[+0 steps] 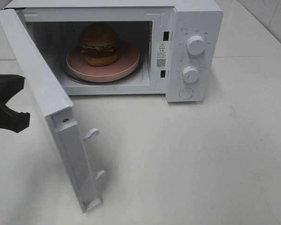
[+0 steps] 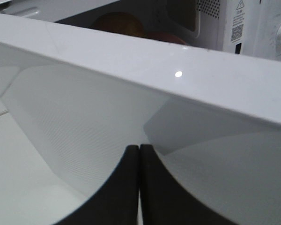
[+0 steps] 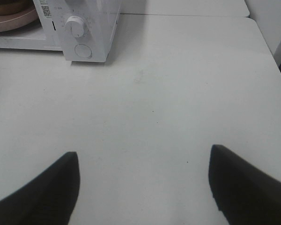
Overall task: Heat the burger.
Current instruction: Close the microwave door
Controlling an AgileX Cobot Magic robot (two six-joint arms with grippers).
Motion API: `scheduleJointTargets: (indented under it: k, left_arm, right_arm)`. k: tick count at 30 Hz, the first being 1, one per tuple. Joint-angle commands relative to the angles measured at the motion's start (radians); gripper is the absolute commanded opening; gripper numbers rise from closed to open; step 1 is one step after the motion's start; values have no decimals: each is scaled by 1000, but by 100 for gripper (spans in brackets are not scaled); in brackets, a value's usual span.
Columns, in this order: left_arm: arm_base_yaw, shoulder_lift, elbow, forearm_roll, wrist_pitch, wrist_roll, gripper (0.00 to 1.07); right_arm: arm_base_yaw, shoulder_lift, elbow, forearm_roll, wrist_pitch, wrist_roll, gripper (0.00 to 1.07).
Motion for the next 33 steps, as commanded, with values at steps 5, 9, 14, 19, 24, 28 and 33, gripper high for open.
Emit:
scheduleJointTargets:
  k: [5, 9, 14, 19, 24, 28, 33]
  left_arm:
    - [-80, 100, -1, 128, -191, -211, 0]
    - [-85, 165, -8, 246, -272, -331, 0]
    - [-85, 237, -53, 324, -320, -396, 0]
    - [-85, 315, -125, 327, -321, -395, 0]
    - [-85, 385, -196, 335, -321, -403, 0]
    - [-85, 428, -247, 335, -321, -405, 0]
    - [-85, 480, -319, 336, -320, -405, 0]
  right_arm:
    - [-4, -26, 2, -6, -7, -11, 74]
    - [-4, -26, 2, -6, -7, -11, 74]
    - [-4, -26, 2, -6, -7, -11, 74]
    - [-4, -26, 2, -6, -7, -11, 74]
    - [-4, -26, 2, -6, -7, -11, 74]
    - [-4, -26, 2, -6, -7, -11, 74]
    - [-4, -26, 2, -6, -7, -11, 74]
